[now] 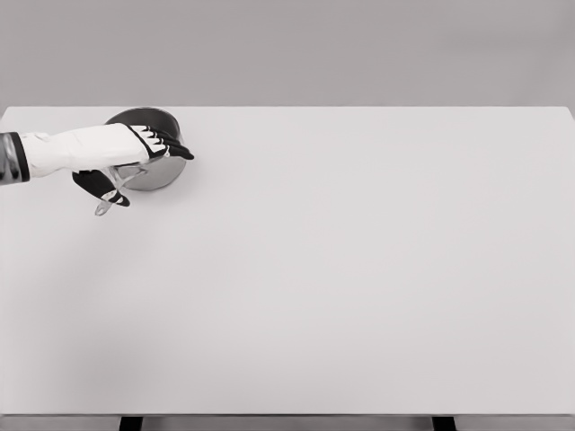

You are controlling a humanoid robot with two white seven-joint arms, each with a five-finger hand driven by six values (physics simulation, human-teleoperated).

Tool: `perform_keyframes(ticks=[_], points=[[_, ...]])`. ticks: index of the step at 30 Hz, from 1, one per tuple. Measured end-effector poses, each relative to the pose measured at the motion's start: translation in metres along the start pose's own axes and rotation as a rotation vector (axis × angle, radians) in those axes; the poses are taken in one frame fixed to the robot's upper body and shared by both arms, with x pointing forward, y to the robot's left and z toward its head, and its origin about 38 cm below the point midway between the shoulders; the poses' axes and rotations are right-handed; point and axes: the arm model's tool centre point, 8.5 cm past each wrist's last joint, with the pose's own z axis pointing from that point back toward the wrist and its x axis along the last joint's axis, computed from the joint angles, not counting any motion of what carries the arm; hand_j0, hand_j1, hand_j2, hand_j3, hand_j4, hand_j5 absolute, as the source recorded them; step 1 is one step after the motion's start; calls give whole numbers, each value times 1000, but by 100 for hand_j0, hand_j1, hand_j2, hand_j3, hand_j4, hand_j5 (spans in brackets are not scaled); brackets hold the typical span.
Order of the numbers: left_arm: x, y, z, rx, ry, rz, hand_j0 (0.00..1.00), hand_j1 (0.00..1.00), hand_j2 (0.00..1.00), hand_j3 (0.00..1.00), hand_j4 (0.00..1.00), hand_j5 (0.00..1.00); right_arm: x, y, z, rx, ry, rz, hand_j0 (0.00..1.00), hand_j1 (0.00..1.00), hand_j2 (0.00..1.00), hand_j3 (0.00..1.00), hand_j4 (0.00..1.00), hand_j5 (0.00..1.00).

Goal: Rotate pot handle

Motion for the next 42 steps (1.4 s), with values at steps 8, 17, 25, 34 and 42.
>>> perform_keyframes(ticks=[8, 17, 25, 34, 42], points=[[0, -2, -1, -25, 10, -36, 100, 100, 100, 100, 100, 100, 0, 0, 0, 0, 0, 0, 100, 100, 100, 100, 100, 100], [-1, -3, -1, -38, 18, -56, 100, 100, 100, 100, 100, 100, 0, 0, 0, 0, 0, 0, 100, 100, 100, 100, 100, 100], [-3, -4, 0, -42, 27, -60, 100, 100, 100, 100, 100, 100, 0, 0, 0, 0, 0, 0, 100, 100, 100, 100, 100, 100], [-8, -7, 2, -50, 45, -56, 100, 100, 100, 100, 100, 100, 0, 0, 0, 0, 0, 0, 100, 100, 100, 100, 100, 100], [-10, -12, 2, -56, 52, -45, 100, 100, 100, 100, 100, 100, 0, 0, 0, 0, 0, 0, 100, 100, 100, 100, 100, 100]])
